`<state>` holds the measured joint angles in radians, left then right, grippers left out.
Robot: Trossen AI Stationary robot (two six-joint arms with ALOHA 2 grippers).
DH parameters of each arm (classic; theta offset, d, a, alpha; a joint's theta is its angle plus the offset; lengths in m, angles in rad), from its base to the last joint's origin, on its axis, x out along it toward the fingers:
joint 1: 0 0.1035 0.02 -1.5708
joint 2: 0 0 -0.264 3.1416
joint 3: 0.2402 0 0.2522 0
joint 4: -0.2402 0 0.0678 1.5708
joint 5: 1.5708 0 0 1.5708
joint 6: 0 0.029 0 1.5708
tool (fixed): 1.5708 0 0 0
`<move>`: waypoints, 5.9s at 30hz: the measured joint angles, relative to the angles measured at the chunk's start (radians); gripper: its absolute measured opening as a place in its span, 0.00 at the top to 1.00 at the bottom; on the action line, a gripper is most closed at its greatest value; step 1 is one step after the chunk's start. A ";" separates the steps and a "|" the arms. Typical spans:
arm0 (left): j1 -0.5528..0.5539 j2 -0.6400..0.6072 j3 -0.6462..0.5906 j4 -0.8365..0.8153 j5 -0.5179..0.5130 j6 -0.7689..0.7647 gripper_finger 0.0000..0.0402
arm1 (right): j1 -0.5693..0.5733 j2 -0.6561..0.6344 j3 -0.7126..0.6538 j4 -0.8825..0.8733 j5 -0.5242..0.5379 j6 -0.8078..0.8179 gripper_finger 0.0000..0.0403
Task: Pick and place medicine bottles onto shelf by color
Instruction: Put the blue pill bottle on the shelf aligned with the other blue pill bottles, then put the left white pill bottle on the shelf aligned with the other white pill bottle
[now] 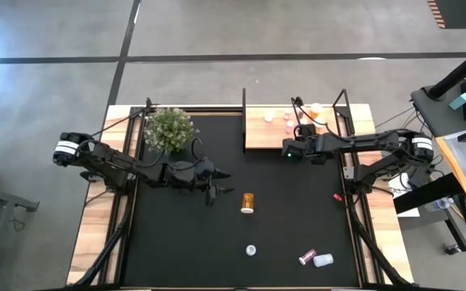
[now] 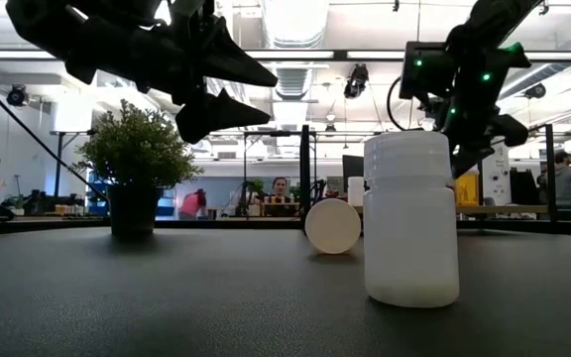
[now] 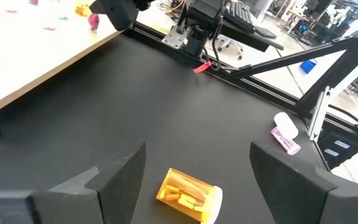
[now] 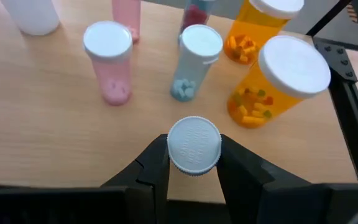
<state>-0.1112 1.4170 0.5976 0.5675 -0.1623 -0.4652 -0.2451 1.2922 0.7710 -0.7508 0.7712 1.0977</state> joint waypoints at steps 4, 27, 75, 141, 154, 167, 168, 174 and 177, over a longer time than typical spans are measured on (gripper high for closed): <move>0.000 0.000 0.000 0.000 0.000 0.000 0.32 | -0.011 -0.009 0.000 0.024 -0.011 -0.005 0.74; 0.000 0.000 0.000 -0.001 0.003 0.000 0.32 | -0.023 -0.027 -0.001 0.076 -0.039 -0.024 0.74; 0.000 0.000 -0.001 0.000 0.002 -0.002 0.32 | -0.024 -0.205 0.002 0.019 -0.047 -0.103 0.53; -0.142 0.000 -0.019 -0.009 0.418 -0.263 0.32 | 0.939 0.431 0.621 0.254 -0.230 -0.427 0.53; -0.142 0.000 -0.019 0.000 0.342 -0.368 0.32 | 0.978 0.429 0.611 0.254 -0.283 -0.497 0.53; -0.143 0.000 -0.019 0.000 0.336 -0.394 0.32 | 0.972 0.429 0.558 0.291 -0.301 -0.507 0.46; -0.143 0.000 -0.019 0.000 0.336 -0.394 0.32 | 0.971 0.429 0.551 0.307 -0.301 -0.507 0.45; -0.143 0.000 -0.019 0.000 0.310 -0.394 0.32 | 0.959 0.428 0.518 0.338 -0.300 -0.523 0.39; -0.143 0.000 -0.019 0.000 0.310 -0.393 0.32 | 0.950 0.428 0.479 0.420 -0.300 -0.534 0.39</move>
<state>-0.2537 1.4174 0.5790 0.5672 0.1474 -0.8585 0.7050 1.7206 1.2500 -0.3311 0.4711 0.5637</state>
